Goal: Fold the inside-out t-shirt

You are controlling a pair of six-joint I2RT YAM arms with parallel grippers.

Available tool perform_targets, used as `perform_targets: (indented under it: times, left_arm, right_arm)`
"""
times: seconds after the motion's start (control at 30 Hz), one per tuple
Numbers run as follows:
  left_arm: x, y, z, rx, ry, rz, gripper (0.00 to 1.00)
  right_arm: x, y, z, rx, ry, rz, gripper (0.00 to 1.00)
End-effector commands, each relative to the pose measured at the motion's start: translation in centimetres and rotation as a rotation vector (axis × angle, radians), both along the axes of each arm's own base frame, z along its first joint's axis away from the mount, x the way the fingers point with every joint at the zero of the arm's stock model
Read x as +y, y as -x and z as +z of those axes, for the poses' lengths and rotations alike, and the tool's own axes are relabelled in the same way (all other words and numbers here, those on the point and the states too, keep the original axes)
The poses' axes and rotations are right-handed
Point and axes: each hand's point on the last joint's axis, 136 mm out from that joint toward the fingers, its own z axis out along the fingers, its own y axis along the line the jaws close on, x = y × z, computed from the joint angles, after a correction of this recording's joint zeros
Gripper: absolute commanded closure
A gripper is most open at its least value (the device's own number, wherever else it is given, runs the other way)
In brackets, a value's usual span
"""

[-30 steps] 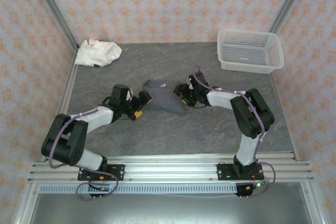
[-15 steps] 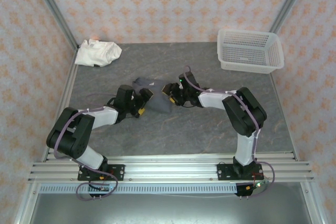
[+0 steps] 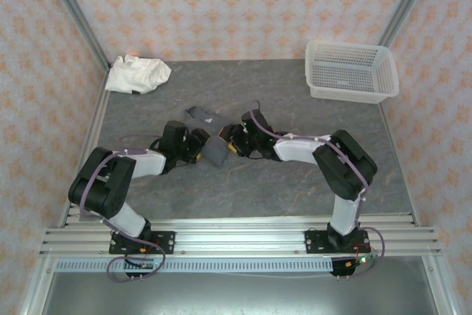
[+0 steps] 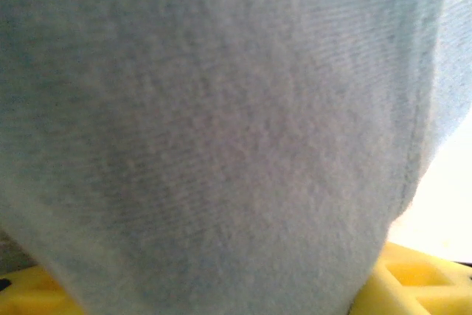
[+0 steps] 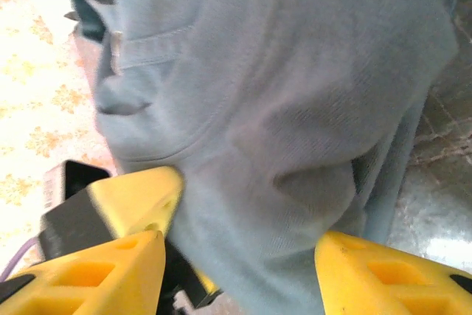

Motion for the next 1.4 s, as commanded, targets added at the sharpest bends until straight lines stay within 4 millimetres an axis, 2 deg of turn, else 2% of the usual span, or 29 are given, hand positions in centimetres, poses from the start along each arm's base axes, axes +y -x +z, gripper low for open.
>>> perform_targets:
  times: [0.0,0.1,0.23,0.27,0.3,0.57,0.73,0.9,1.07,1.17,1.27,1.33,1.37]
  left_arm:
    - [0.0,-4.3,0.3,-0.150,-0.004,0.025,0.37]
    - [-0.3,-5.3,1.1,-0.197,0.042,0.045,0.51]
    - [0.0,-6.1,3.4,-0.237,0.004,0.043,0.91]
    - [0.2,-6.4,4.0,-0.244,-0.004,0.046,0.98]
    - [0.4,-6.7,4.9,-0.256,-0.013,0.051,1.00]
    - [3.3,-10.0,10.6,-0.357,-0.013,0.128,1.00]
    - [5.9,-13.0,14.6,-0.434,-0.003,0.189,1.00]
    - [9.2,-16.0,20.2,-0.529,-0.038,0.218,1.00]
    - [13.2,-18.3,25.2,-0.583,-0.152,0.213,1.00]
    - [16.6,-19.9,26.8,-0.599,-0.221,0.226,1.00]
    - [20.2,-21.7,27.4,-0.600,-0.284,0.234,1.00]
    - [22.0,-23.0,27.5,-0.603,-0.318,0.227,1.00]
    - [22.8,-24.0,26.7,-0.592,-0.329,0.222,1.00]
  right_arm:
    - [-1.4,0.0,3.7,-0.095,0.028,-0.020,0.44]
    - [-2.6,0.4,5.0,-0.113,0.045,-0.035,0.43]
    - [-4.5,0.4,6.9,-0.154,0.063,-0.076,0.43]
    - [-4.8,0.3,7.4,-0.164,0.065,-0.084,0.43]
    - [-5.3,0.2,7.8,-0.171,0.068,-0.095,0.43]
    - [-8.1,-0.3,9.4,-0.205,0.097,-0.140,0.43]
    - [-9.3,-0.3,9.0,-0.197,0.121,-0.156,0.42]
    - [-9.5,-0.1,8.8,-0.195,0.134,-0.151,0.42]
    - [-9.7,-0.3,8.7,-0.192,0.147,-0.152,0.41]
    - [-9.7,-0.4,8.8,-0.193,0.147,-0.150,0.41]
    - [-9.7,-0.6,9.1,-0.195,0.154,-0.144,0.41]
    - [-9.8,-0.8,9.3,-0.194,0.168,-0.134,0.40]
    - [-9.7,-0.9,9.6,-0.196,0.176,-0.127,0.40]
